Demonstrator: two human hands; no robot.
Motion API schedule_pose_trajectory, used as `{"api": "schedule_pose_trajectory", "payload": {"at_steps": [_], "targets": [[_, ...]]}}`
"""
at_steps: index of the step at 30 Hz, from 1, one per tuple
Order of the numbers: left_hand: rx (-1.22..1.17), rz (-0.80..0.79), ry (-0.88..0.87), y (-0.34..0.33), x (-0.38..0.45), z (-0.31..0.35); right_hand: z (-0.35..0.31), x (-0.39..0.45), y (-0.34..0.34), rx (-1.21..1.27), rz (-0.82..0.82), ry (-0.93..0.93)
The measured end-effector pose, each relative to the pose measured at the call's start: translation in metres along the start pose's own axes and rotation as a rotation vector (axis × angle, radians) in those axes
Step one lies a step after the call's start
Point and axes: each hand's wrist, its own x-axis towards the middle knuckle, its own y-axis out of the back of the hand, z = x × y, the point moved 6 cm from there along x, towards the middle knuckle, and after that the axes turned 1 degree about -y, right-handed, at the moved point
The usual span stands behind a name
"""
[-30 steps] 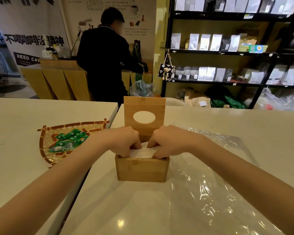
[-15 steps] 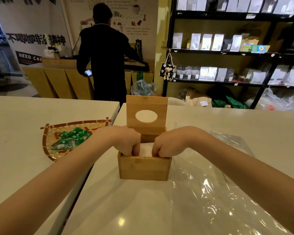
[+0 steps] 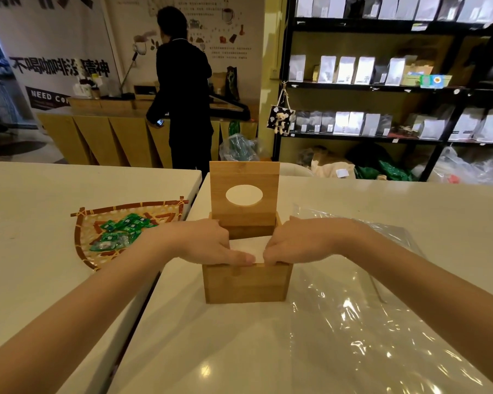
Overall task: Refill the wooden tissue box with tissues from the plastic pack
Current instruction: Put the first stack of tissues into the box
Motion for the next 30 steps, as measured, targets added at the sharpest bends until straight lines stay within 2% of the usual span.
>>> {"api": "schedule_pose_trajectory", "payload": {"at_steps": [5,8,13,17,19,22,25,28,30], "targets": [[0.278,0.097,-0.107,-0.008,-0.011,-0.003,0.002,-0.009,-0.013,-0.261,0.188,0.080],[0.338,0.153,-0.127,-0.012,-0.017,-0.002,-0.004,-0.013,-0.013,-0.214,0.253,0.149],[0.314,0.155,-0.136,-0.020,-0.025,-0.004,-0.009,-0.018,-0.018,-0.110,0.223,0.244],[0.304,0.140,-0.124,-0.019,-0.026,0.000,-0.013,-0.019,-0.018,-0.109,0.227,0.211],[0.297,0.162,-0.096,-0.017,-0.027,0.006,-0.013,-0.023,-0.016,-0.022,0.240,0.216],[0.283,0.424,-0.139,-0.001,-0.036,0.034,-0.008,-0.044,-0.005,0.223,0.385,0.243],[0.201,0.718,-0.272,0.006,-0.051,0.076,0.009,-0.074,0.002,0.282,0.626,0.211],[0.127,0.785,-0.412,-0.010,-0.053,0.110,0.030,-0.109,-0.011,0.314,0.727,0.093],[0.079,0.710,-0.497,-0.028,-0.047,0.129,0.042,-0.133,-0.028,0.345,0.752,0.022]]}}
